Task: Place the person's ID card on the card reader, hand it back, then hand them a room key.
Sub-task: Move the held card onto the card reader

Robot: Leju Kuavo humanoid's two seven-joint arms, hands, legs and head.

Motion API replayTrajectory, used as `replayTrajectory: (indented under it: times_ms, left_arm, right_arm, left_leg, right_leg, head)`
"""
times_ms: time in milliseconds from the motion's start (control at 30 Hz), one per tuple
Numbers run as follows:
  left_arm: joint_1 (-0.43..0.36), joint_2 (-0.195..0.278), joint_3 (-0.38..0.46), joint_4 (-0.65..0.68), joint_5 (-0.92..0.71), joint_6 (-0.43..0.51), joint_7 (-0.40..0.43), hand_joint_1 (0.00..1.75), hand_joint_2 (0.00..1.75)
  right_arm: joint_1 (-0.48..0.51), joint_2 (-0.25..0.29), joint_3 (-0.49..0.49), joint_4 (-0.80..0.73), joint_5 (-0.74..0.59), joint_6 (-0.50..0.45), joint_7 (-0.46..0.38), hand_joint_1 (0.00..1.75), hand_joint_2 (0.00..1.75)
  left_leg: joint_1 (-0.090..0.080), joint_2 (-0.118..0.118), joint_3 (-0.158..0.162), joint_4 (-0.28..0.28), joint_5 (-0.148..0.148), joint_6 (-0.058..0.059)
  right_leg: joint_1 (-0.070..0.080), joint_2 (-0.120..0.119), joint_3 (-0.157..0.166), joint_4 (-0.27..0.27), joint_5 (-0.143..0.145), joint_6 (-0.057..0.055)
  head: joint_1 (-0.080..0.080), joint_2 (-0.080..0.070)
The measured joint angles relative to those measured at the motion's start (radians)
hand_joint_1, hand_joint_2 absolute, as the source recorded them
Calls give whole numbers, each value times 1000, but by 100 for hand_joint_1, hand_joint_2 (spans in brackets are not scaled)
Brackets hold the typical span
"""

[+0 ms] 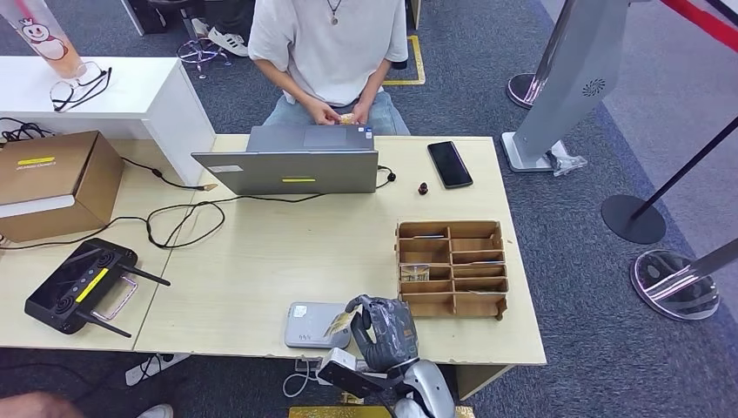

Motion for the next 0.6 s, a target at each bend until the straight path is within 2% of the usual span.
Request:
replayTrajectory:
  times_ms: [233, 600]
  left_arm:
    - [1, 2, 0, 0, 3, 0, -4, 0, 0]
    - [2, 2, 0, 1, 3, -1, -4, 0, 0]
  right_arm:
    - [-27, 0, 43, 55, -123, 42, 9, 175, 175]
    - [-57, 0, 119, 87, -247, 4, 9, 175, 175]
  left_leg:
    - [0, 0, 0, 0, 0, 0]
    - [0, 0, 0, 0, 0, 0]
  right_leg:
    - [0, 0, 0, 0, 0, 0]
    - [0, 0, 0, 0, 0, 0]
  head:
    - [0, 0]
    - [0, 0]
